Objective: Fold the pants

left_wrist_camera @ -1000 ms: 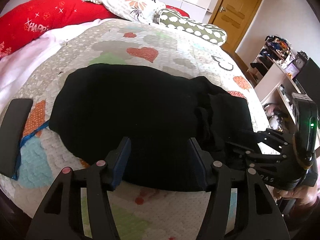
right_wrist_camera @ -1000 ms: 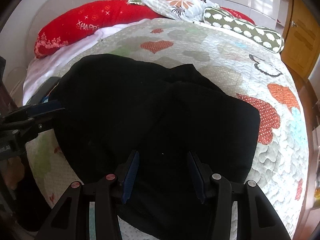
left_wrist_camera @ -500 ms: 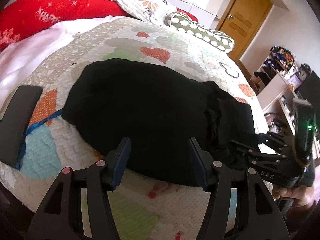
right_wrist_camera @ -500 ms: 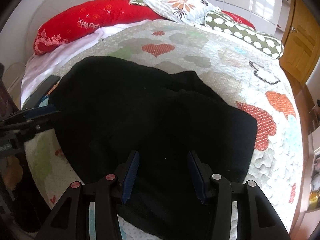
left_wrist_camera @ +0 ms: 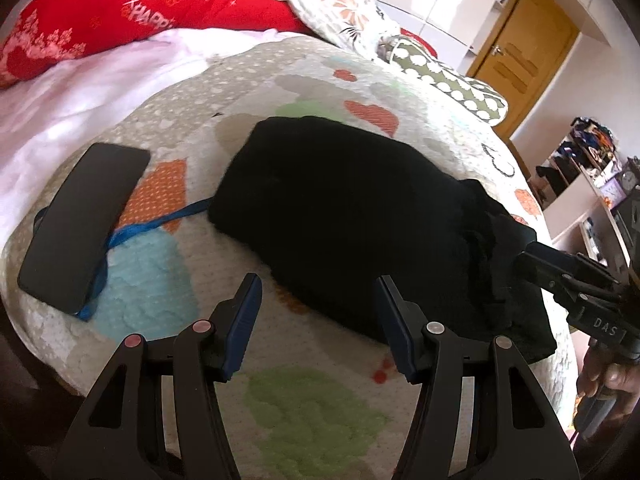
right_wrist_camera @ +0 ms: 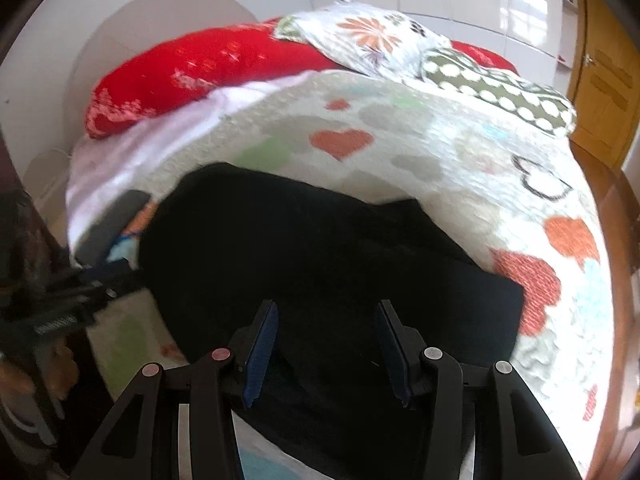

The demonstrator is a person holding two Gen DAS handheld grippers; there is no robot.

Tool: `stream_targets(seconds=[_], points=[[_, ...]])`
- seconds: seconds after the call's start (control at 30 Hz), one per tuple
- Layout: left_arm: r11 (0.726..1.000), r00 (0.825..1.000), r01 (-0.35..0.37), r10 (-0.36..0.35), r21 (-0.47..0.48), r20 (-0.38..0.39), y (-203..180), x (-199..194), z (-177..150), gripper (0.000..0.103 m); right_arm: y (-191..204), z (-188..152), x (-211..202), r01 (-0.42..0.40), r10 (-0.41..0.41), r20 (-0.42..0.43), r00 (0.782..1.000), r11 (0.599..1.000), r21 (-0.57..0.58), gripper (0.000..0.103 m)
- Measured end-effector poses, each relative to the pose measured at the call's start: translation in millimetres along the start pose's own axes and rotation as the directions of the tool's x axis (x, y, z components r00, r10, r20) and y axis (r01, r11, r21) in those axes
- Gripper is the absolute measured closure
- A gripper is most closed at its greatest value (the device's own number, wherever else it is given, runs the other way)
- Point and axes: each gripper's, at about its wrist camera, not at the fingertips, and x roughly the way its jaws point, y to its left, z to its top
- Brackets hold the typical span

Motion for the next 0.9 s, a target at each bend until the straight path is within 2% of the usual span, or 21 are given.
stream_targets(seconds=[0.23, 0.37, 0.5, 0.6, 0.77, 0.9], points=[[0.999, 1.000, 0.010, -0.010, -0.040, -0.003, 16, -1, -1, 0.044, 35, 13, 24, -0.043, 0.042, -0.033, 0.999, 0.998, -0.055, 0.055], [0.997, 0.999, 0.036, -0.036, -0.074, -0.004, 27, -2, -2, 0.044, 49, 30, 36, -0.058, 0.056, -0.022, 0.998, 0.995, -0.077, 0.054], [0.982, 0.995, 0.096, -0.092, -0.161, 0.030, 44, -8, -2, 0.029, 56, 56, 52, -0.096, 0.096, -0.005, 0.995, 0.993, -0.074, 0.050], [0.971, 0.993, 0.116, -0.110, -0.208, 0.041, 52, -6, 0, 0.028, 63, 76, 71, -0.093, 0.092, -0.014, 0.996, 0.992, -0.082, 0.047], [0.968, 0.990, 0.133, -0.138, -0.211, -0.008, 44, 15, 7, 0.028, 76, 101, 106, -0.113, 0.107, -0.057, 0.993, 0.986, -0.122, 0.043], [0.967, 0.990, 0.138, -0.143, -0.213, -0.004, 39, 27, 14, 0.028, 84, 116, 139, -0.126, 0.111, -0.098, 0.989, 0.979, -0.158, 0.042]])
